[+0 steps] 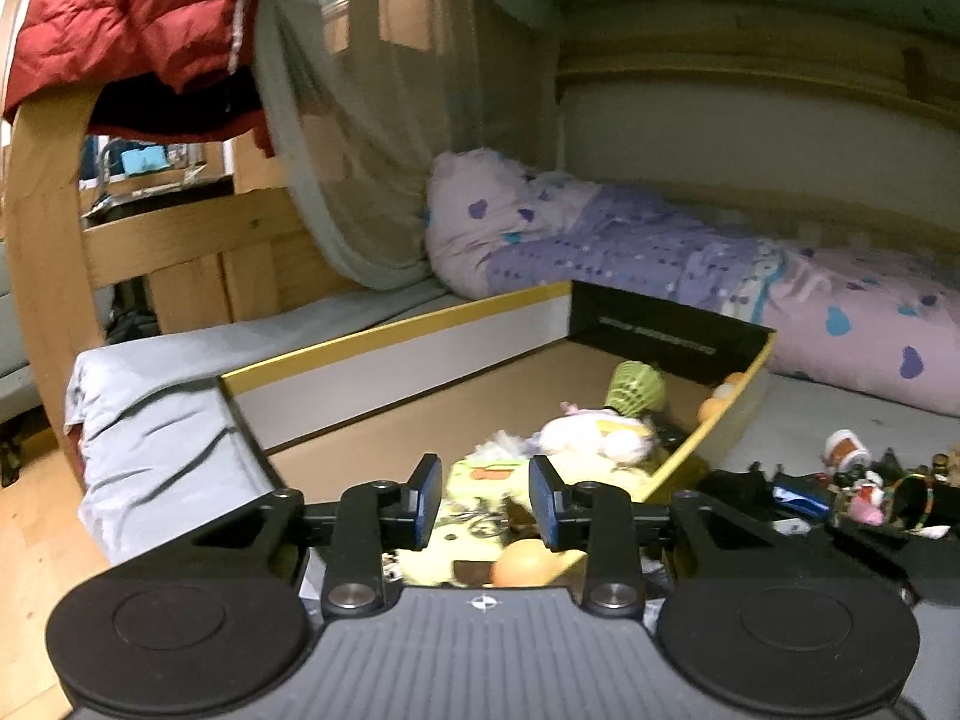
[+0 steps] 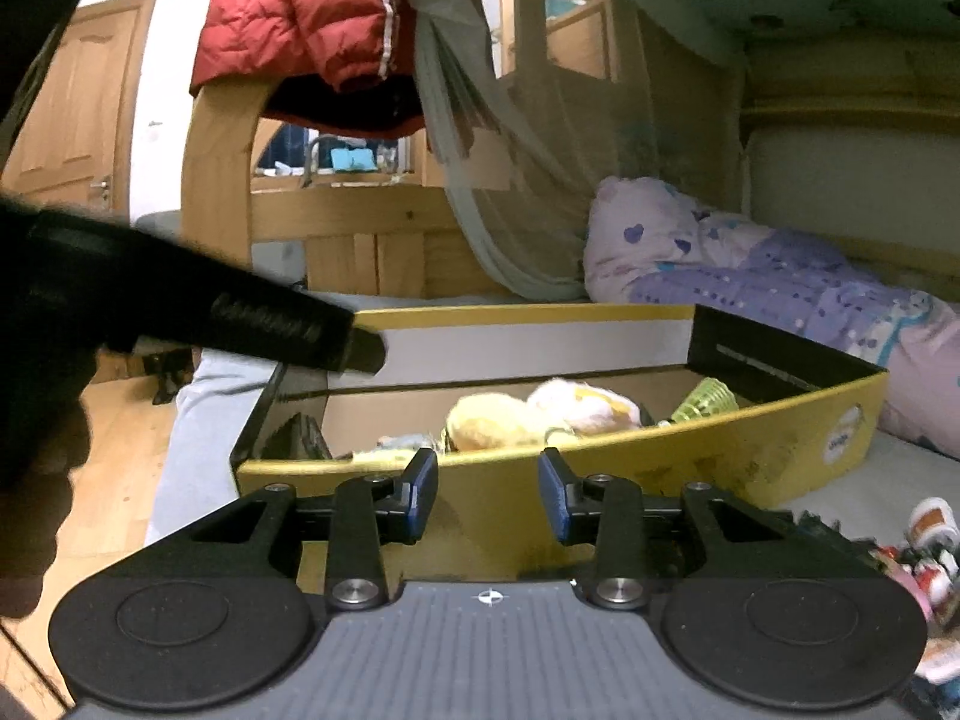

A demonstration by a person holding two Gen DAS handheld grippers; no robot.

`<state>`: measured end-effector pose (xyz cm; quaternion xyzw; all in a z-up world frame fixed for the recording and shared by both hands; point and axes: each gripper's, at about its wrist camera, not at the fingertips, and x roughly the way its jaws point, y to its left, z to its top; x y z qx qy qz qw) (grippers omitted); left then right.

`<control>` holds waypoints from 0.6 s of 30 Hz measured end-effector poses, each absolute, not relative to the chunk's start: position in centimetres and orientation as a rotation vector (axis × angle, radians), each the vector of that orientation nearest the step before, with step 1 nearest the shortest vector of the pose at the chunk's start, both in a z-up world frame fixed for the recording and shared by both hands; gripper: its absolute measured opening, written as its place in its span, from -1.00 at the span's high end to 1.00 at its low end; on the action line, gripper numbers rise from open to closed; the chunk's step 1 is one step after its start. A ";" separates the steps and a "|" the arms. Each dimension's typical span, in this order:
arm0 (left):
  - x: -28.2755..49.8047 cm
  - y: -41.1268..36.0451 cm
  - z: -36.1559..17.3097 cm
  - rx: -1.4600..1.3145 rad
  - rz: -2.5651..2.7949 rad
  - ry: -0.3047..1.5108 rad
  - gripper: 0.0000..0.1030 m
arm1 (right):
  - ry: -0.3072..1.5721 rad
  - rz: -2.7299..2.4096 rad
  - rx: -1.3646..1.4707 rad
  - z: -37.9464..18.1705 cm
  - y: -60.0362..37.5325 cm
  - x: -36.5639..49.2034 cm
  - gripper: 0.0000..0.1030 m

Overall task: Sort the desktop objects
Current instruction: 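Open the left gripper to drop the brick into the box, then withdraw the open left gripper from the box back over the heap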

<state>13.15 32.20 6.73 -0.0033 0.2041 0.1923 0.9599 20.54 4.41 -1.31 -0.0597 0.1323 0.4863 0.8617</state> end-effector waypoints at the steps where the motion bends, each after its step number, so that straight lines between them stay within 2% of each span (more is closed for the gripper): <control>1: 13.2 31.9 6.8 -0.008 0.380 0.412 0.33 | 0.279 1.020 -0.128 -1.4 4.0 20.4 0.26; 6: 13.6 29.7 6.8 0.004 0.310 0.413 0.34 | 0.275 1.008 -0.152 -1.8 0.4 18.6 0.26; 18: 12.7 21.4 6.3 0.076 0.100 0.379 0.39 | 0.395 0.781 -0.206 -2.9 -12.6 16.0 0.30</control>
